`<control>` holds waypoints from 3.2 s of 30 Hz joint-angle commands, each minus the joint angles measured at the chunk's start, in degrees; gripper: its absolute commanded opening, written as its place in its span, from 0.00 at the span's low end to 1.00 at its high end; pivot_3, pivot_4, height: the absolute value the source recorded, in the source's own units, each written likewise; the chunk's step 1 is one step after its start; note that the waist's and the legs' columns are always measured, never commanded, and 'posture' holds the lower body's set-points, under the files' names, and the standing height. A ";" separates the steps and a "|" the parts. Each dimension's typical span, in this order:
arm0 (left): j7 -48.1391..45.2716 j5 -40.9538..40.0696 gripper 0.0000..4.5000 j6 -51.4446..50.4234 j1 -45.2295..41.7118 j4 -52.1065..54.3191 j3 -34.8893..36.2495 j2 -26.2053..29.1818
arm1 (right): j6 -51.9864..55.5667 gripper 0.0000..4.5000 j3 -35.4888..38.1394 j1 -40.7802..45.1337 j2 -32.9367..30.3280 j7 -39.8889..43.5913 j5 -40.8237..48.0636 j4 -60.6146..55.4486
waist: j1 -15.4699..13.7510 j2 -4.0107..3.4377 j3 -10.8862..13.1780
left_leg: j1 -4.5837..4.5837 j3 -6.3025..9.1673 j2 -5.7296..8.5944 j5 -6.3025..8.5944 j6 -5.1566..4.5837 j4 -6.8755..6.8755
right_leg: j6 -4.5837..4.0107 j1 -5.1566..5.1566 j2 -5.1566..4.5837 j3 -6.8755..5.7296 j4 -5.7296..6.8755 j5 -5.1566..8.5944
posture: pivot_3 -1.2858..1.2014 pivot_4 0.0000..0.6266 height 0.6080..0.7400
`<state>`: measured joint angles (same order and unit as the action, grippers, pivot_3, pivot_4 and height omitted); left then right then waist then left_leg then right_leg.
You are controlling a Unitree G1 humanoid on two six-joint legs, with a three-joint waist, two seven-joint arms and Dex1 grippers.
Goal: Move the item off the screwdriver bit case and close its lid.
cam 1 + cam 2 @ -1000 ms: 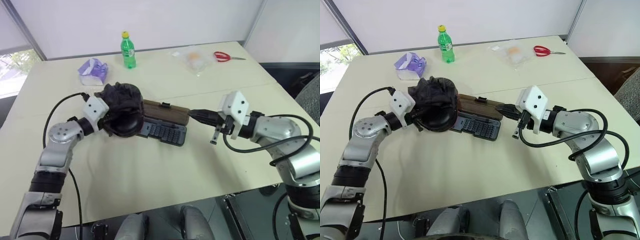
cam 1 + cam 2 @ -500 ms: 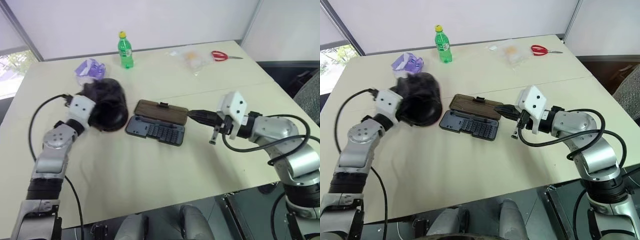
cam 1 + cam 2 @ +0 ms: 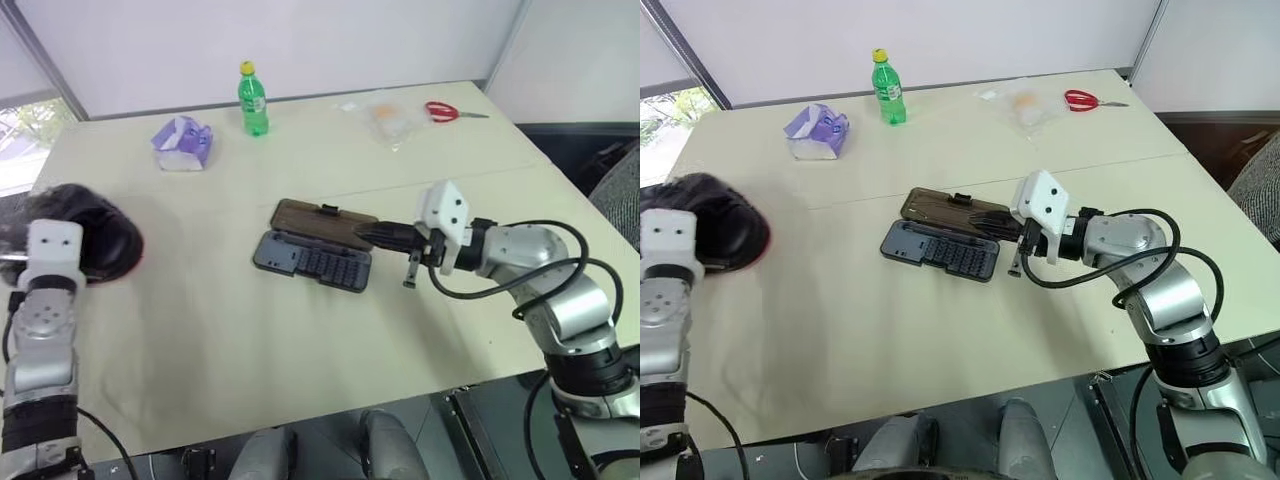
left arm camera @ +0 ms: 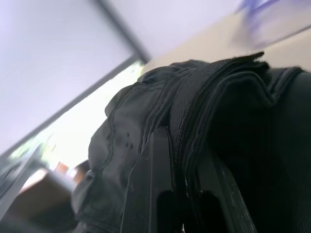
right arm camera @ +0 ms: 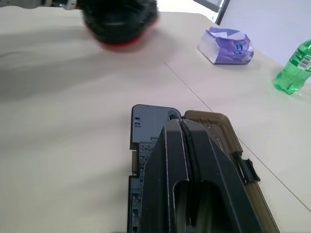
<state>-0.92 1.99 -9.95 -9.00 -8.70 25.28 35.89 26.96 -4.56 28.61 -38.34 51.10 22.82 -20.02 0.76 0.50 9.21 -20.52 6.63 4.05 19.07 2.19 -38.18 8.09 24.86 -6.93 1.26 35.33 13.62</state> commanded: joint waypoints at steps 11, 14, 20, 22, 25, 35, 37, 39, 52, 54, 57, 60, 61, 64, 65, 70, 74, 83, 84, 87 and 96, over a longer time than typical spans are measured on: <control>-2.80 -3.64 0.00 -6.10 2.42 2.19 2.35 -0.73 | -1.35 0.00 -0.57 1.34 1.71 0.40 -0.33 -1.00 | -0.18 0.01 -0.01 | 0.02 0.00 0.01 0.00 0.00 -0.02 | 0.00 -0.04 -0.05 0.00 0.00 0.00 | 0.52 0.24 1.00; -4.54 -4.51 0.00 -6.25 2.13 2.37 1.39 -1.15 | -1.35 0.00 -0.40 0.87 1.71 0.03 -0.41 -1.34 | -0.30 -0.01 -0.02 | 0.02 0.00 0.02 0.00 0.00 -0.02 | 0.00 -0.05 -0.07 0.00 0.01 0.00 | 0.52 0.24 1.00; -5.69 -4.33 0.56 -5.05 1.67 2.91 0.75 -1.18 | -1.56 0.00 -0.28 0.22 1.73 -0.49 -0.66 -1.87 | -0.91 -0.02 -0.03 | 0.04 0.00 0.06 0.00 0.00 -0.04 | 0.00 -0.09 -0.11 -0.01 0.01 0.00 | 0.52 0.24 1.00; -5.42 -3.98 0.80 -4.41 1.34 3.10 0.69 -1.23 | -1.65 0.00 -0.22 0.13 1.80 -0.71 -0.71 -1.94 | -1.46 -0.03 -0.03 | 0.07 0.00 0.06 0.00 0.00 -0.05 | 0.00 -0.11 -0.11 -0.01 0.01 0.00 | 0.52 0.24 1.00; -5.13 -3.63 0.99 -3.07 0.91 3.51 0.47 -1.33 | -1.70 0.00 -0.26 0.11 1.93 -0.93 -0.82 -1.99 | -1.84 -0.03 -0.04 | 0.08 0.05 0.07 -0.02 0.03 -0.08 | 0.00 -0.19 -0.11 -0.04 0.01 0.00 | 0.52 0.24 1.00; -10.87 -7.68 0.99 -1.23 0.80 6.27 -1.41 -3.37 | -1.75 0.00 -0.26 0.30 2.23 -1.06 -1.04 -1.78 | -1.36 -0.01 -0.05 | 0.08 0.06 0.08 -0.02 0.03 -0.08 | 0.01 -0.20 -0.11 -0.07 0.01 -0.01 | 0.52 0.24 1.00; -13.47 -10.99 0.99 -1.53 0.54 7.43 -1.30 -4.62 | -1.74 0.00 -0.21 0.27 2.25 -1.17 -0.99 -1.80 | -1.19 -0.01 -0.05 | 0.08 0.05 0.05 -0.02 0.03 -0.06 | 0.01 -0.15 -0.08 -0.08 0.01 -0.01 | 0.52 0.24 1.00; -14.28 -11.15 0.99 -1.31 0.53 7.96 -1.61 -4.61 | -1.76 0.00 -0.29 0.24 2.23 -1.23 -1.03 -1.81 | -1.17 0.00 -0.04 | 0.06 0.05 0.04 -0.02 0.03 -0.05 | 0.01 -0.12 -0.08 -0.08 0.01 -0.01 | 0.52 0.24 1.00; -25.10 -23.34 0.99 -4.03 -4.00 15.79 -3.79 -6.06 | -1.93 0.00 -0.32 0.12 2.18 -1.79 -1.48 -1.54 | -1.30 0.01 -0.03 | 0.04 0.03 0.05 -0.02 0.03 -0.07 | 0.01 -0.13 -0.08 -0.08 0.00 -0.01 | 0.52 0.24 1.00; -26.88 -25.35 0.99 -6.20 -5.00 17.22 -4.83 -5.69 | -2.33 0.00 -0.13 0.06 2.16 -2.35 -2.19 -1.13 | -1.24 0.01 -0.03 | 0.04 0.03 0.05 -0.02 0.03 -0.07 | 0.01 -0.13 -0.08 -0.08 0.00 -0.01 | 0.52 0.24 1.00; -30.78 -28.68 0.99 -9.63 -6.64 18.99 -6.93 -5.07 | -3.01 0.00 0.25 0.61 2.15 -4.35 -4.36 0.92 | -1.12 0.01 -0.03 | 0.04 0.03 0.05 -0.02 0.03 -0.06 | 0.01 -0.12 -0.07 -0.08 0.00 -0.01 | 0.52 0.24 1.00; -36.17 -32.47 0.99 -14.96 -7.84 20.30 -10.41 -3.46 | -4.20 0.00 -0.87 2.02 1.57 -7.35 -9.50 5.59 | -1.00 0.01 -0.03 | 0.04 0.02 0.06 -0.02 0.03 -0.07 | 0.01 -0.12 -0.07 -0.08 0.00 -0.01 | 0.52 0.24 1.00; -37.13 -33.09 0.99 -15.91 -8.03 20.41 -10.99 -3.14 | -4.55 0.00 -0.97 2.29 1.74 -7.74 -10.22 6.54 | -0.97 0.01 -0.03 | 0.04 0.00 0.06 -0.02 0.03 -0.07 | 0.01 -0.13 -0.07 -0.07 0.01 -0.01 | 0.52 0.24 1.00; -42.09 -34.16 0.99 -18.36 -8.77 19.38 -14.57 -1.79 | -2.33 0.00 -0.15 4.33 4.39 -10.64 -10.60 11.29 | -0.62 0.01 -0.03 | 0.04 0.00 0.06 -0.02 0.03 -0.04 | 0.01 -0.11 -0.07 -0.07 0.00 -0.01 | 0.52 0.24 1.00; -44.22 -34.51 1.00 -19.20 -9.13 18.93 -15.86 -1.17 | -0.43 0.06 0.13 5.70 5.85 -11.72 -10.10 12.96 | -0.17 0.00 -0.03 | 0.05 0.01 0.05 -0.02 0.03 -0.04 | 0.01 -0.11 -0.05 -0.07 0.00 -0.01 | 0.52 0.24 1.00; -47.99 -34.85 1.00 -20.82 -11.58 17.24 -18.41 -0.82 | 5.72 0.52 -1.13 10.18 9.80 -15.33 -11.46 17.30 | 0.29 -0.01 -0.02 | 0.01 0.02 0.02 -0.03 0.04 -0.01 | 0.01 -0.03 -0.02 -0.06 0.00 -0.01 | 0.52 0.24 1.00; -48.67 -35.18 1.00 -21.95 -13.38 16.21 -19.44 -1.74 | 10.54 0.99 -1.26 12.83 13.08 -19.39 -12.70 20.63 | 0.29 -0.01 -0.02 | -0.03 0.02 0.03 -0.03 0.04 0.01 | 0.01 0.00 -0.03 -0.05 0.00 -0.01 | 0.52 0.24 1.00; -48.91 -33.80 1.00 -20.93 -14.65 14.79 -21.84 -4.73 | 20.70 0.99 -0.43 17.73 16.48 -31.37 -19.00 32.61 | 0.29 -0.01 -0.02 | -0.06 0.01 0.06 -0.03 0.05 -0.02 | 0.01 0.01 -0.03 -0.03 0.00 -0.01 | 0.52 0.24 1.00; -48.45 -33.42 1.00 -20.89 -14.75 15.11 -22.33 -5.33 | 21.20 0.99 -0.26 17.95 16.15 -32.25 -19.60 33.26 | 0.35 -0.01 -0.02 | -0.06 0.01 0.06 -0.03 0.05 -0.02 | 0.01 0.03 -0.03 -0.04 0.01 -0.01 | 0.52 0.24 1.00; -48.18 -32.79 1.00 -20.55 -14.72 14.77 -22.96 -6.53 | 25.75 0.99 0.29 19.93 16.04 -34.24 -20.52 36.69 | 0.44 -0.04 -0.02 | -0.10 -0.01 0.06 -0.04 0.06 -0.02 | 0.01 0.09 -0.03 -0.03 0.03 -0.01 | 0.52 0.24 1.00; -47.89 -30.61 1.00 -17.75 -14.30 12.65 -22.77 -7.49 | 35.02 0.99 0.85 24.69 18.75 -36.67 -20.29 41.54 | 0.48 -0.04 -0.02 | -0.09 -0.03 0.06 -0.04 0.06 -0.03 | 0.01 0.07 -0.04 -0.01 0.04 -0.01 | 0.52 0.24 1.00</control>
<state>-49.36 -28.71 -29.31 -22.94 3.33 1.41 28.44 60.22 -3.91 51.60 -20.60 14.40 2.44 21.81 1.24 0.46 9.19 -20.61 6.61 4.10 19.03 2.25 -38.21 8.10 24.93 -6.96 1.25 35.38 13.61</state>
